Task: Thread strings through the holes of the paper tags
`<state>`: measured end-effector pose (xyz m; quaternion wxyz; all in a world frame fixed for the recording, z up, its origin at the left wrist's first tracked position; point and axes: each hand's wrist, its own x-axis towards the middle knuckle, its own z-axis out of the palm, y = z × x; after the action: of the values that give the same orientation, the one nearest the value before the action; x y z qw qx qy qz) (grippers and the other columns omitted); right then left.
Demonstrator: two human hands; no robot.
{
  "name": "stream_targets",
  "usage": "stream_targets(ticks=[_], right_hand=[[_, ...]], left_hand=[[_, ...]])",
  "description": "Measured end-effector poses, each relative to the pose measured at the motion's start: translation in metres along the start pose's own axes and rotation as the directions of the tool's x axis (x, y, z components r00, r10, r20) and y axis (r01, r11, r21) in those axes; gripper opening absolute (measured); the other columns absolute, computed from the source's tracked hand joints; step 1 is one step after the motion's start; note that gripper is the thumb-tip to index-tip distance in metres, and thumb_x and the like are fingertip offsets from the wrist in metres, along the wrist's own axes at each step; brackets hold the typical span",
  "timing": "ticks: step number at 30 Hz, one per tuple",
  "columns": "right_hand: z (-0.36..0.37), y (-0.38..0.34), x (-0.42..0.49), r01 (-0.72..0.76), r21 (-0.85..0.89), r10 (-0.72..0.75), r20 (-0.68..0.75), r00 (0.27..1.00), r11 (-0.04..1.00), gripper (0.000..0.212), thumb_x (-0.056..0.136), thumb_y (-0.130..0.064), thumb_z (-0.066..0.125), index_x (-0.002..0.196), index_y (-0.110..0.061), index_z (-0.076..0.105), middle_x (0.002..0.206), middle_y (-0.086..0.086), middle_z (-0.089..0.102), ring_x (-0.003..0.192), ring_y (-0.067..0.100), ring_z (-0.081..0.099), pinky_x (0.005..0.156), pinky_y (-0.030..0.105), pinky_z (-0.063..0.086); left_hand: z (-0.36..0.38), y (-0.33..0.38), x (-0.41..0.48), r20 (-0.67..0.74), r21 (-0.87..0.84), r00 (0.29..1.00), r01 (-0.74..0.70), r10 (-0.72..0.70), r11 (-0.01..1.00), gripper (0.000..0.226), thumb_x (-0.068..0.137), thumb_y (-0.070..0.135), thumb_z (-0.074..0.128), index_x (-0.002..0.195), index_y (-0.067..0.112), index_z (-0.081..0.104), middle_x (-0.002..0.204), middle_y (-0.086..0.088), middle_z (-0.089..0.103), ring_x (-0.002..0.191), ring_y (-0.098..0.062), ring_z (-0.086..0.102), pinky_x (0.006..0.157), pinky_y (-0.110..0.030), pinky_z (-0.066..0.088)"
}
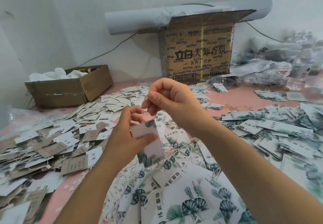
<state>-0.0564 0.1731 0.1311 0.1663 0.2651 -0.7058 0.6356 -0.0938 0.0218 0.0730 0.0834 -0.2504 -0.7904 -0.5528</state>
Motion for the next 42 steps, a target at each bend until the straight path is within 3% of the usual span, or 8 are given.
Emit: stream_targets(ticks=[3, 8, 13, 26, 32, 35, 38, 42], right_hand=[[-0.004, 0.001, 0.001, 0.051, 0.001, -0.051, -0.062, 0.997, 0.999, 0.016, 0.091, 0.002, 0.049, 0.080, -0.009, 0.052, 0.071, 0.003, 0.065, 0.060, 0.012, 0.059, 0.060, 0.022, 0.051], [-0.016, 0.009, 0.002, -0.046, -0.262, 0.003, -0.163, 0.987, 0.964, 0.019, 0.089, 0.001, 0.054, 0.080, -0.015, 0.056, 0.070, 0.002, 0.066, 0.062, 0.013, 0.060, 0.063, 0.025, 0.054], [-0.011, 0.016, -0.001, -0.173, -0.623, 0.275, 0.071, 0.959, 0.763, 0.017, 0.092, -0.006, 0.052, 0.086, -0.021, 0.057, 0.069, -0.012, 0.063, 0.060, -0.003, 0.059, 0.060, 0.017, 0.053], [-0.002, 0.016, 0.000, -0.349, -0.239, 0.394, 0.178, 0.902, 0.906, 0.020, 0.094, -0.003, 0.048, 0.109, 0.001, 0.061, 0.100, 0.017, 0.069, 0.083, 0.020, 0.067, 0.079, 0.029, 0.056], [-0.002, 0.009, 0.002, -0.359, -0.336, 0.404, 0.072, 0.912, 0.871, 0.008, 0.088, -0.002, 0.057, 0.094, -0.005, 0.062, 0.093, 0.011, 0.070, 0.088, 0.022, 0.068, 0.077, 0.033, 0.057], [-0.016, 0.009, 0.007, -0.378, -0.536, 0.417, -0.053, 0.907, 0.755, 0.010, 0.090, -0.003, 0.052, 0.093, -0.009, 0.059, 0.095, 0.006, 0.066, 0.090, 0.020, 0.064, 0.075, 0.032, 0.057], [-0.039, 0.014, 0.007, -0.366, -0.804, 0.478, -0.118, 0.870, 0.468, 0.019, 0.092, 0.000, 0.043, 0.104, -0.005, 0.057, 0.098, 0.007, 0.062, 0.076, 0.013, 0.058, 0.057, 0.019, 0.054], [-0.056, 0.021, -0.002, -0.316, -0.935, 0.733, -0.101, 0.673, 0.161, 0.029, 0.088, 0.004, 0.036, 0.108, 0.002, 0.057, 0.096, 0.009, 0.063, 0.067, 0.012, 0.056, 0.046, 0.014, 0.044]], left_hand=[[0.001, -0.005, 0.001, -0.110, -0.067, 0.994, -0.025, 0.018, 0.997, 0.050, 0.073, 0.007, 0.076, 0.080, 0.049, 0.050, 0.088, 0.008, 0.065, 0.084, -0.011, 0.064, 0.051, -0.016, 0.050], [-0.004, 0.003, 0.003, -0.144, -0.376, 0.986, 0.019, -0.079, 0.927, 0.042, 0.056, 0.018, 0.072, 0.092, 0.032, 0.054, 0.077, 0.006, 0.073, 0.071, -0.008, 0.068, 0.060, -0.025, 0.053], [-0.003, 0.007, 0.005, -0.159, -0.577, 0.975, 0.033, -0.152, 0.816, 0.046, 0.057, 0.012, 0.068, 0.100, 0.022, 0.052, 0.075, 0.005, 0.073, 0.069, -0.005, 0.069, 0.057, -0.021, 0.054], [0.000, 0.005, 0.003, -0.325, -0.457, 0.938, -0.044, -0.121, 0.888, 0.045, 0.054, 0.024, 0.075, 0.093, 0.025, 0.054, 0.084, 0.010, 0.072, 0.079, -0.007, 0.068, 0.062, -0.025, 0.055], [-0.001, 0.010, 0.003, -0.288, -0.392, 0.952, -0.022, -0.100, 0.920, 0.041, 0.061, 0.032, 0.072, 0.095, 0.026, 0.051, 0.085, 0.006, 0.072, 0.073, -0.007, 0.069, 0.055, -0.023, 0.055], [-0.006, 0.006, 0.003, -0.202, -0.285, 0.969, 0.081, -0.143, 0.955, 0.027, 0.076, 0.042, 0.059, 0.093, 0.022, 0.050, 0.083, 0.001, 0.067, 0.062, -0.006, 0.063, 0.052, -0.022, 0.049], [-0.013, -0.008, 0.004, -0.068, 0.039, 0.973, 0.224, -0.221, 0.974, 0.006, 0.088, 0.027, 0.058, 0.091, 0.022, 0.055, 0.089, 0.000, 0.062, 0.070, -0.010, 0.058, 0.057, -0.021, 0.043], [-0.019, -0.027, 0.000, 0.137, 0.413, 0.931, 0.256, -0.338, 0.874, 0.004, 0.087, 0.018, 0.064, 0.088, 0.021, 0.062, 0.086, 0.002, 0.062, 0.074, -0.014, 0.058, 0.058, -0.021, 0.045]])
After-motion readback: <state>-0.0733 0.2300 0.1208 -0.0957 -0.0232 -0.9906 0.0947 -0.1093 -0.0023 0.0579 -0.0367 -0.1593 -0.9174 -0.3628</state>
